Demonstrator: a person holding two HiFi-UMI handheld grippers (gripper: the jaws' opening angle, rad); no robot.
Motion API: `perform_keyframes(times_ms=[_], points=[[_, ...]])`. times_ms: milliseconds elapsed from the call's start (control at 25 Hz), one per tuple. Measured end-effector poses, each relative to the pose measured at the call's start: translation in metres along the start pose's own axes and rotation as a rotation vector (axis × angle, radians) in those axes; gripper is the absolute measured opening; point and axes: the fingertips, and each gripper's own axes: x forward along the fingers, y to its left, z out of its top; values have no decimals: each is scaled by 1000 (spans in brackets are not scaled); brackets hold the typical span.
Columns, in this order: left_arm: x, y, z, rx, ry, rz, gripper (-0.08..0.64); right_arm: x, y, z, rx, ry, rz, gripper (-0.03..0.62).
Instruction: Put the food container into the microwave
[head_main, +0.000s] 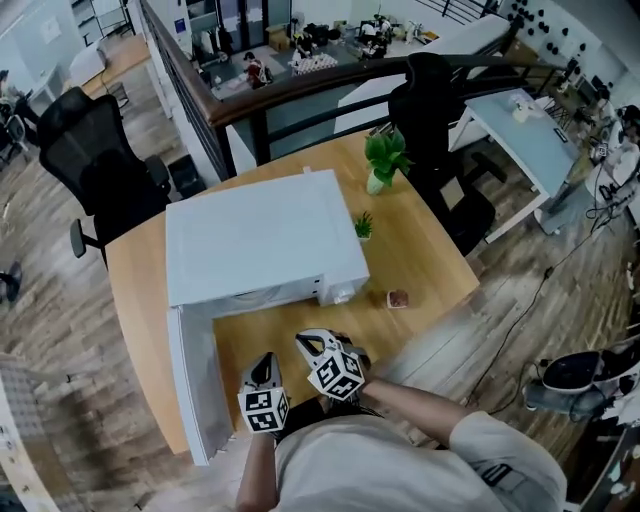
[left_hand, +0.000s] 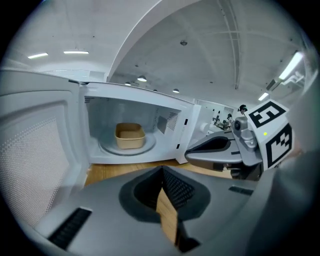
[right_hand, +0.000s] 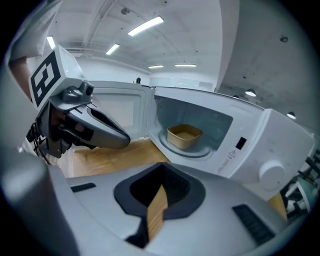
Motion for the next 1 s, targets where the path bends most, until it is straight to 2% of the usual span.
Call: perform_keyframes(times_ms=[280, 520, 760, 920, 1000], points=[[-7, -19, 3, 41, -1, -17, 12, -35, -22, 5, 116, -85, -105, 3], [-16, -30, 39, 46, -83, -32, 12, -64, -44, 23, 172, -179, -193, 3], [-30, -42, 75, 55, -165, -51, 12, -95, -51, 55, 167, -276, -240, 3], [-40, -59, 93, 111, -210, -53, 12, -126, -65, 79, 158, -345, -279, 3], [-46, -65, 106, 112, -242, -70, 12, -140, -71, 91, 160, -382, -298, 3]])
